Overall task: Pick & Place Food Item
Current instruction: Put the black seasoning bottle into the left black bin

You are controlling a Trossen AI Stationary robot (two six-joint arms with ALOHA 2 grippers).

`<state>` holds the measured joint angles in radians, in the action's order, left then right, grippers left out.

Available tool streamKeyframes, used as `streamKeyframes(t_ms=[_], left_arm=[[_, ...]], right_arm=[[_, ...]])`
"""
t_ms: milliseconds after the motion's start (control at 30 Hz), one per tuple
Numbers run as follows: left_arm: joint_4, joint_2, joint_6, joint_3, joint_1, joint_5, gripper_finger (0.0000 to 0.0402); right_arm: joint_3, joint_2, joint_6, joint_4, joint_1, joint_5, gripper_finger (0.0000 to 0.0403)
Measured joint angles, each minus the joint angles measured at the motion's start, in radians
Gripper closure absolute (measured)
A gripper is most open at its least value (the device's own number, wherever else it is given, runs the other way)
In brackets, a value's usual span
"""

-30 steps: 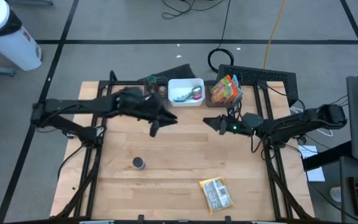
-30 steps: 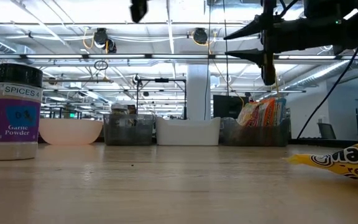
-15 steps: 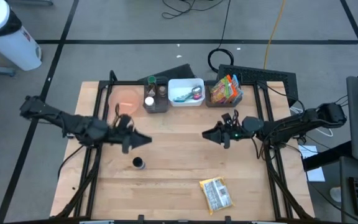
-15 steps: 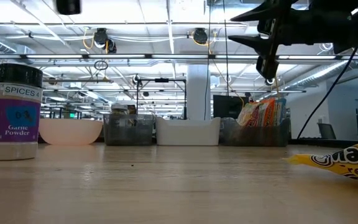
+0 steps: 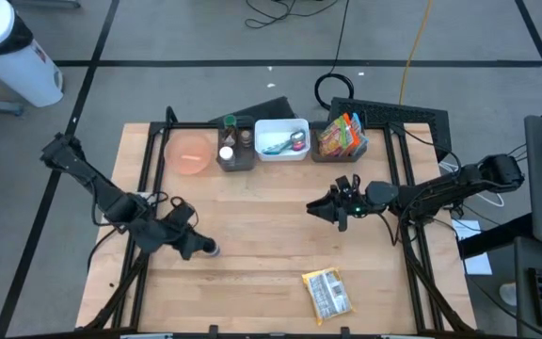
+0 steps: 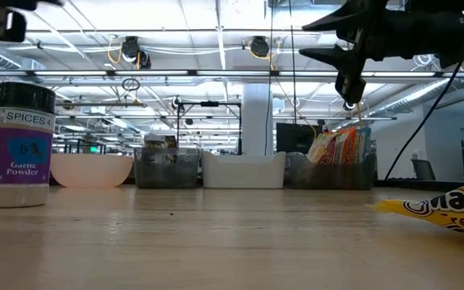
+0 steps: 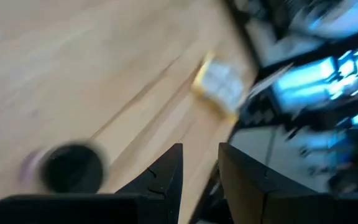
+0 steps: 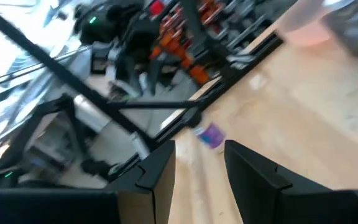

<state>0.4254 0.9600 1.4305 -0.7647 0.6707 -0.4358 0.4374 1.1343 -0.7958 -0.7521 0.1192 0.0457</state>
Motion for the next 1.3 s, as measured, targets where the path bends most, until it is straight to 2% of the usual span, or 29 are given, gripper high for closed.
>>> streamKeyframes(t_ms=[167,267,367,500,633,800,1067,1167,1300], left_arm=[[0.169,0.0,0.013,0.0,0.004,0.173,0.0293],[0.244,0.0,-0.017,0.0,0.005,0.207,0.0293],[0.305,0.0,-0.104,0.0,-0.005,0.213,0.0293],[0.397,0.0,-0.243,0.0,-0.039,0.289,0.0293],[0.456,0.0,-0.306,0.0,-0.096,0.33,0.0293],[0.453,0.0,-0.367,-0.001,-0.179,0.438,0.027],[0.384,0.0,-0.407,-0.002,-0.27,0.658,0.0186],[0.332,0.0,-0.415,-0.002,-0.284,0.702,0.0167],[0.287,0.0,-0.449,-0.002,-0.297,0.708,0.0154]], right_arm=[[0.0,0.0,0.014,0.002,-0.006,0.144,0.0273],[0.0,0.0,0.018,0.0,-0.021,0.191,0.0273],[0.0,0.0,0.0,-0.015,-0.037,0.192,0.0273],[0.0,0.0,-0.001,-0.028,-0.041,0.192,0.0273],[0.0,0.0,-0.002,-0.032,-0.041,0.197,0.0273],[0.0,0.0,0.008,-0.032,-0.041,0.209,0.0273],[0.0,0.0,0.047,-0.025,-0.042,0.247,0.0273],[0.0,0.0,0.057,-0.006,-0.042,0.246,0.0273],[0.0,0.004,0.068,0.009,-0.042,0.247,0.0273]])
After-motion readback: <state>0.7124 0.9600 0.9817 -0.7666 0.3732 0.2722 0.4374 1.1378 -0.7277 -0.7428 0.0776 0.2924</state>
